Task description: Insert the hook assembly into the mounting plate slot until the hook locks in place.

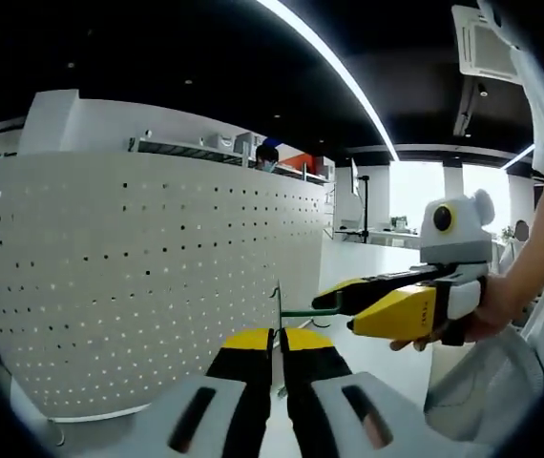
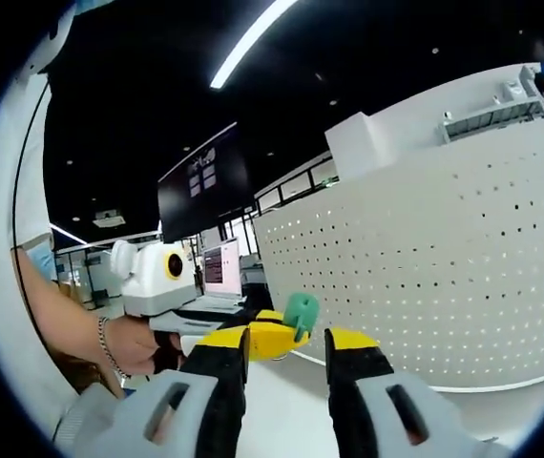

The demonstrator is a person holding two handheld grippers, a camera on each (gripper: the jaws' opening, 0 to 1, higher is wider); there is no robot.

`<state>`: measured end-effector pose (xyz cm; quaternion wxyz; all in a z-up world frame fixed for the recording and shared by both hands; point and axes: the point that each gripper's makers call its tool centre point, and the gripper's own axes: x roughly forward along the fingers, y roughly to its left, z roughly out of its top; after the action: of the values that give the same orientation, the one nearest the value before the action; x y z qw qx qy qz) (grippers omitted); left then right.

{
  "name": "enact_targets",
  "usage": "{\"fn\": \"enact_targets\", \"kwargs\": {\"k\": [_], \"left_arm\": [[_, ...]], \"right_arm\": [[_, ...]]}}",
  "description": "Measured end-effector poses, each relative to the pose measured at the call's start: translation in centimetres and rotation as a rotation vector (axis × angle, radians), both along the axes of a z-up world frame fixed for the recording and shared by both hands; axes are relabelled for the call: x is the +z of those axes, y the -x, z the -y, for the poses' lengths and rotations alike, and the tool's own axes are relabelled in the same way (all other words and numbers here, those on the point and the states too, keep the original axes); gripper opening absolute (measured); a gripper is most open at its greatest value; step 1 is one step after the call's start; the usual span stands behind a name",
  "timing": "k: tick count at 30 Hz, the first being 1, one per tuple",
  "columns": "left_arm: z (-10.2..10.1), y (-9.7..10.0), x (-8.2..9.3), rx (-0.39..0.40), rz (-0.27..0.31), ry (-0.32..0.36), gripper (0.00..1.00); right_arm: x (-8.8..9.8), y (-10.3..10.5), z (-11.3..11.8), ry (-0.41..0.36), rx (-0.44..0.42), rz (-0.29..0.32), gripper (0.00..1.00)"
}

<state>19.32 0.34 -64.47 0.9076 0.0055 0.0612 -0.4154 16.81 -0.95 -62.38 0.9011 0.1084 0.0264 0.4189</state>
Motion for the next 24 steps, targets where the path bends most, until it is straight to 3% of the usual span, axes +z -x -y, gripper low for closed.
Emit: {"fn": "enact_targets", "kwargs": {"k": [6,24], "left_arm": [[0.1,0.1,0.2,-0.003,0.0,0.006,0.03],[0.0,0.2,0.3,0.0,0.001,0.019,0.03]], "right_arm": [[0.2,-0.4,-0.4,-0.014,0.0,-0.006,0.27],[0.2,-1.5,-1.0,0.005,-0.036,0.01,0.05]]}}
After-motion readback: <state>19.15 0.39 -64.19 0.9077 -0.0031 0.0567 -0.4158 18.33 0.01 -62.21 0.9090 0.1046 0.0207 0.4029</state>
